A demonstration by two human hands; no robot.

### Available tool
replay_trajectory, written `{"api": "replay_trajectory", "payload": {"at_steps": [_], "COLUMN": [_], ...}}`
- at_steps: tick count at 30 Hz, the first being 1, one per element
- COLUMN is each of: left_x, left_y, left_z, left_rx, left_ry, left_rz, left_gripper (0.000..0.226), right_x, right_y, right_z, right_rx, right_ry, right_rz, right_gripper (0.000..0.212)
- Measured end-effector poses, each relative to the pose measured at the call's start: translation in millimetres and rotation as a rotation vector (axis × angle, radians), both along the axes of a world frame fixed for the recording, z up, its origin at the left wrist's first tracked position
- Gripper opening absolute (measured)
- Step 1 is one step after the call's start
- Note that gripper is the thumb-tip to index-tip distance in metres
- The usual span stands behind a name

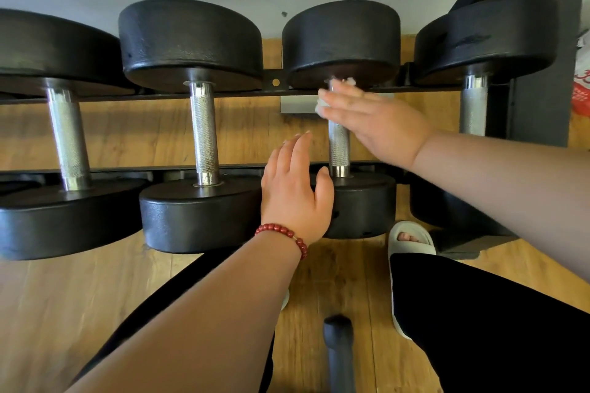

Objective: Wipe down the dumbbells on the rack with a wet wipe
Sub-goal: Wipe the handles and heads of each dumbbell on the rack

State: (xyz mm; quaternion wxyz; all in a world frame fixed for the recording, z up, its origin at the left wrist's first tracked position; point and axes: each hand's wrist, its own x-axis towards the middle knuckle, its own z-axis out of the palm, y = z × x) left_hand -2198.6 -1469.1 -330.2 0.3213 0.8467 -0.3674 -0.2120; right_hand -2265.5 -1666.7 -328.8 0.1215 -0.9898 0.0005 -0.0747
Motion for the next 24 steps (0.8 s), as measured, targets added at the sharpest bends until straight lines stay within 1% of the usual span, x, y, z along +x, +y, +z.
{"api": "replay_trajectory", "payload": {"at_steps": [2, 4, 6, 8, 9, 10, 12, 14, 15, 17, 19, 20, 21, 22, 24], "left_x": [0.0, -0.3, -0.4, -0.4, -0.4, -0.3, -1.0, -2.4, -3.1, -3.1, -2.7, -2.4, -2.2, -2.1, -1.8], "left_y": [0.3, 0.5, 0.4, -0.4, -0.6, -0.8, -0.5, 0.0, 0.3, -0.2, -0.6, -0.6, -0.4, -0.3, -0.7], "left_z": [0.0, 0.6, 2.0, 3.7, 4.1, 4.3, 3.9, 3.8, 3.8, 4.1, 3.9, 3.5, 3.1, 3.1, 3.4], "left_rx": [-0.001, 0.001, 0.002, -0.001, -0.005, -0.010, -0.004, 0.004, -0.001, -0.025, -0.044, -0.053, -0.060, -0.067, -0.078], "left_ry": [-0.011, -0.015, -0.014, -0.009, -0.008, -0.003, 0.044, 0.157, 0.212, 0.262, 0.279, 0.286, 0.298, 0.311, 0.334], "left_rz": [-0.003, -0.005, -0.006, -0.003, -0.002, -0.003, 0.015, 0.059, 0.081, 0.096, 0.093, 0.091, 0.092, 0.095, 0.101], "left_gripper": [0.058, 0.058, 0.059, 0.059, 0.058, 0.058, 0.054, 0.052, 0.053, 0.052, 0.050, 0.050, 0.050, 0.050, 0.049], "right_x": [-9.8, -11.6, -2.5, 6.3, 6.8, 3.6, -9.4, -20.3, -19.2, -7.0, 4.3, 5.2, 1.8, -4.7, -19.3], "right_y": [6.6, -3.4, -16.9, -17.3, -12.0, -5.4, 4.0, 2.2, -3.2, -13.7, -13.1, -8.9, -4.5, 0.1, 4.4], "right_z": [-2.2, 3.8, 8.6, 8.8, 6.0, 2.3, -3.2, -0.4, 2.5, 5.7, 5.3, 1.9, -2.4, -6.9, -6.8], "right_rx": [-0.059, -0.133, -0.142, -0.090, -0.066, -0.055, -0.078, -0.114, -0.127, -0.123, -0.087, -0.069, -0.056, -0.057, -0.097], "right_ry": [0.024, 0.057, 0.058, 0.041, 0.021, 0.003, 0.017, 0.081, 0.099, 0.077, 0.034, 0.010, -0.008, -0.006, 0.053], "right_rz": [0.137, 0.258, 0.233, 0.079, 0.029, 0.025, 0.150, 0.291, 0.313, 0.228, 0.061, 0.017, 0.026, 0.081, 0.254], "right_gripper": [0.073, 0.076, 0.075, 0.066, 0.062, 0.062, 0.066, 0.069, 0.072, 0.074, 0.066, 0.063, 0.063, 0.066, 0.071]}}
